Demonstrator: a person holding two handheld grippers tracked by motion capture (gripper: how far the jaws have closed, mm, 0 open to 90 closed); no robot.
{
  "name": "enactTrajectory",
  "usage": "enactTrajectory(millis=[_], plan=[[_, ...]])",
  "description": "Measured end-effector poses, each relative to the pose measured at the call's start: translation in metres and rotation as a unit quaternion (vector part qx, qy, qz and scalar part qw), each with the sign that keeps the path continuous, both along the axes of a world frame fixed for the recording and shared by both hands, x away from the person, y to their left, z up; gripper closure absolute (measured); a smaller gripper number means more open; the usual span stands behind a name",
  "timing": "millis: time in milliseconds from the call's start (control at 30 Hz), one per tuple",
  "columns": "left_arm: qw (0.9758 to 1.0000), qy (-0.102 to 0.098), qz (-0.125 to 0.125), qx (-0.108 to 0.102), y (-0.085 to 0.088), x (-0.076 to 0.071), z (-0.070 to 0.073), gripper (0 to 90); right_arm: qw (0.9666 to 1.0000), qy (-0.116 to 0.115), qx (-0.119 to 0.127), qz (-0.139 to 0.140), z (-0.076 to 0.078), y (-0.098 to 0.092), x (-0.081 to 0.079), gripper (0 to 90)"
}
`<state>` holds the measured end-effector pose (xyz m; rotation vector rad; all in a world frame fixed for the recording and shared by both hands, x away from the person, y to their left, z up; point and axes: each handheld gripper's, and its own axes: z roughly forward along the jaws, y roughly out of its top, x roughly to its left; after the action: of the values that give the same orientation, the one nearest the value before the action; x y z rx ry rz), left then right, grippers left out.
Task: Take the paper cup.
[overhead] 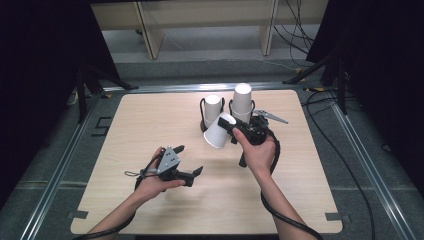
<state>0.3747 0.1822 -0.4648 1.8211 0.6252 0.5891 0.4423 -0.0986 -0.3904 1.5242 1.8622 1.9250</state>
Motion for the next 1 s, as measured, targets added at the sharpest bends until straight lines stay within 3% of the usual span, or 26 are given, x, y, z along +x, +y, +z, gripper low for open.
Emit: enactTrajectory(millis=[33,67,133,233,333,400,633,667,767,1000], plan=[[1.0,0.0,-0.002,-0.005,-0.001,-0.001,-0.001,1.1,1.0,0.0,0.002,-0.001,-0.002,0.0,0.0,35.2],[1.0,0.001,-0.003,-0.006,-0.001,-0.002,-0.001,0.9,0.9999,0.015,-0.002,-0.004,-0.004,-0.001,-0.001,35.2],[1.0,0.001,-0.007,-0.006,-0.002,-0.004,-0.002,0.0,0.9999,0.015,-0.003,-0.006,-0.007,-0.001,-0.001,35.2],[0.9999,0.005,-0.016,-0.002,-0.004,-0.007,-0.003,0.0,0.9992,0.035,0.018,-0.003,-0.017,-0.003,-0.003,35.1],[0.9998,0.006,-0.018,0.003,-0.005,-0.008,-0.004,0.0,0.9991,0.037,0.02,-0.003,-0.022,-0.003,-0.004,35.1],[0.9998,0.004,-0.02,-0.001,-0.007,-0.009,-0.005,0.0,0.9984,0.052,0.02,-0.011,-0.026,-0.004,-0.005,35.1],[0.9997,0.004,-0.025,-0.004,-0.012,-0.008,-0.006,0.0,0.9979,0.055,0.032,-0.01,-0.035,-0.006,-0.004,35.1],[0.9997,0.007,-0.025,0.001,-0.013,-0.008,-0.005,0.0,0.9974,0.064,0.03,-0.013,-0.035,-0.006,-0.004,35.1],[0.9996,0.006,-0.027,-0.008,-0.016,-0.006,-0.006,0.0,0.9966,0.069,0.043,-0.014,-0.037,-0.007,-0.004,35.1],[0.9995,0.001,-0.029,-0.012,-0.017,-0.005,-0.006,0.0,0.9962,0.071,0.047,-0.018,-0.041,-0.013,-0.003,35.1]])
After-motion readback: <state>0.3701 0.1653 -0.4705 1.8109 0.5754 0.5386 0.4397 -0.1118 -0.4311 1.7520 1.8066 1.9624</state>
